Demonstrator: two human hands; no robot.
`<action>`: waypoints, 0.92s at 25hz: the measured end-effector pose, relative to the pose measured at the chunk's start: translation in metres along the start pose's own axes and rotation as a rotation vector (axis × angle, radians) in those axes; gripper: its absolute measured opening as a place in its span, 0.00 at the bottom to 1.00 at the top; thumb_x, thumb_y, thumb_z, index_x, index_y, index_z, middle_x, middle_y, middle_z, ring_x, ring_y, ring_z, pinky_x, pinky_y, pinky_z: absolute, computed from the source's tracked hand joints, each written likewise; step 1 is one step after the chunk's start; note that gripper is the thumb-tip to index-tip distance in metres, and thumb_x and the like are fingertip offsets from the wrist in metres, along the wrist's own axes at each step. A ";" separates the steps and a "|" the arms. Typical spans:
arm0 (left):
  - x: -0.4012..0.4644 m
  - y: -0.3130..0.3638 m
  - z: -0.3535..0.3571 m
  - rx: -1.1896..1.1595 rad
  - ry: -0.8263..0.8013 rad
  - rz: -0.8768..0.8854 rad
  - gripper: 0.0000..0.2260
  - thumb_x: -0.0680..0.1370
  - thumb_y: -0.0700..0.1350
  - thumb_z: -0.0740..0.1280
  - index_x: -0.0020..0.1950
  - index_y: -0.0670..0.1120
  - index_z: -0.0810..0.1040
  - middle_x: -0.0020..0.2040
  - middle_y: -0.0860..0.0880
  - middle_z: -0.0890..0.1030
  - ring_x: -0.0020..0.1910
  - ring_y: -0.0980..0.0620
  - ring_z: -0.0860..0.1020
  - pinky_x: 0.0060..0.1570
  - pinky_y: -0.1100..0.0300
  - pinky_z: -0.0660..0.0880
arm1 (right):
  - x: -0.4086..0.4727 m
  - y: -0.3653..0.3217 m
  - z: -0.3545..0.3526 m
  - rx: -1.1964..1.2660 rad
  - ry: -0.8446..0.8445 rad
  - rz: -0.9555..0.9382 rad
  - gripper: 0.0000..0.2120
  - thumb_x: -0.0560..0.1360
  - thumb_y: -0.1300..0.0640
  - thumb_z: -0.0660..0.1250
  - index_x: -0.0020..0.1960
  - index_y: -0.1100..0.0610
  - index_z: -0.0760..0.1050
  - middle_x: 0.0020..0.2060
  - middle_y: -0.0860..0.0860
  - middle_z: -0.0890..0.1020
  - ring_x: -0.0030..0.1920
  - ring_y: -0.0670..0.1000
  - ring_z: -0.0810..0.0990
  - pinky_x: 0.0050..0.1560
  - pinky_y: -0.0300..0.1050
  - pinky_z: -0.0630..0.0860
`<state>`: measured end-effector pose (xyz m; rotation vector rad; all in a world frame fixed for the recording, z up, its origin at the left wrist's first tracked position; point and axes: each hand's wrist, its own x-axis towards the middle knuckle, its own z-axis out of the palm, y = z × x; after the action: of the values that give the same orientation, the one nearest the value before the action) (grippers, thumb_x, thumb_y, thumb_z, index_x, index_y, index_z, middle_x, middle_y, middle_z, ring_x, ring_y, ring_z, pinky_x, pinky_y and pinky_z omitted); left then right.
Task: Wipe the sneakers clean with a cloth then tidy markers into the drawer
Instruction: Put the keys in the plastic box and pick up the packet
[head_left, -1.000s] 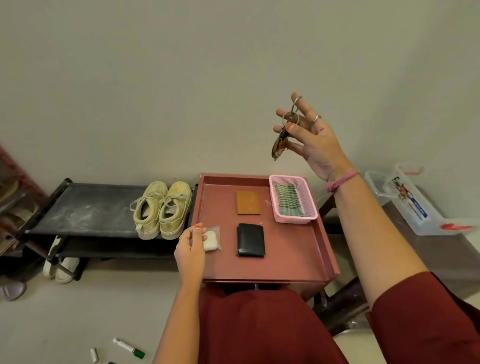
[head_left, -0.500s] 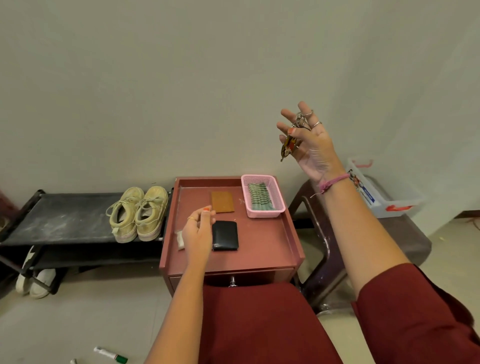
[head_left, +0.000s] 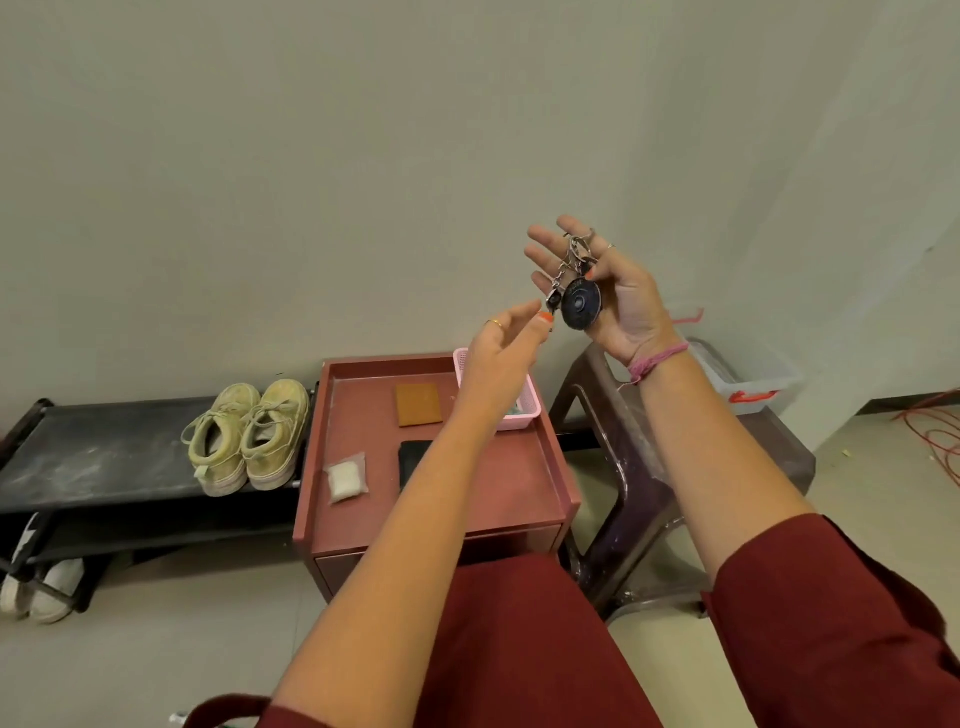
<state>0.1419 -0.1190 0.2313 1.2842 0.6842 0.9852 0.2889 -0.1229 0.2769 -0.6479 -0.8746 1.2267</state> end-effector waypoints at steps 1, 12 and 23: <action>0.005 0.003 0.007 0.002 -0.011 -0.014 0.11 0.80 0.46 0.65 0.63 0.48 0.74 0.57 0.52 0.80 0.59 0.51 0.78 0.60 0.56 0.75 | 0.001 0.001 -0.002 0.021 0.009 0.000 0.28 0.72 0.68 0.47 0.73 0.64 0.60 0.63 0.62 0.76 0.63 0.59 0.76 0.63 0.51 0.73; 0.072 -0.025 0.049 -0.040 0.011 -0.108 0.06 0.78 0.39 0.67 0.55 0.44 0.77 0.47 0.48 0.82 0.44 0.54 0.82 0.49 0.61 0.79 | 0.016 -0.026 -0.067 -0.036 0.112 -0.019 0.19 0.78 0.57 0.50 0.65 0.55 0.72 0.62 0.57 0.78 0.59 0.58 0.77 0.60 0.57 0.73; 0.158 -0.091 0.133 -0.117 -0.087 -0.263 0.06 0.75 0.38 0.72 0.50 0.45 0.77 0.46 0.46 0.83 0.44 0.52 0.83 0.53 0.56 0.80 | 0.047 -0.048 -0.187 -0.154 0.399 -0.070 0.09 0.82 0.61 0.51 0.48 0.53 0.68 0.55 0.57 0.82 0.45 0.56 0.83 0.47 0.53 0.79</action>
<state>0.3479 -0.0396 0.1836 1.0966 0.6975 0.7399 0.4773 -0.0830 0.2277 -0.9410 -0.6522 0.9291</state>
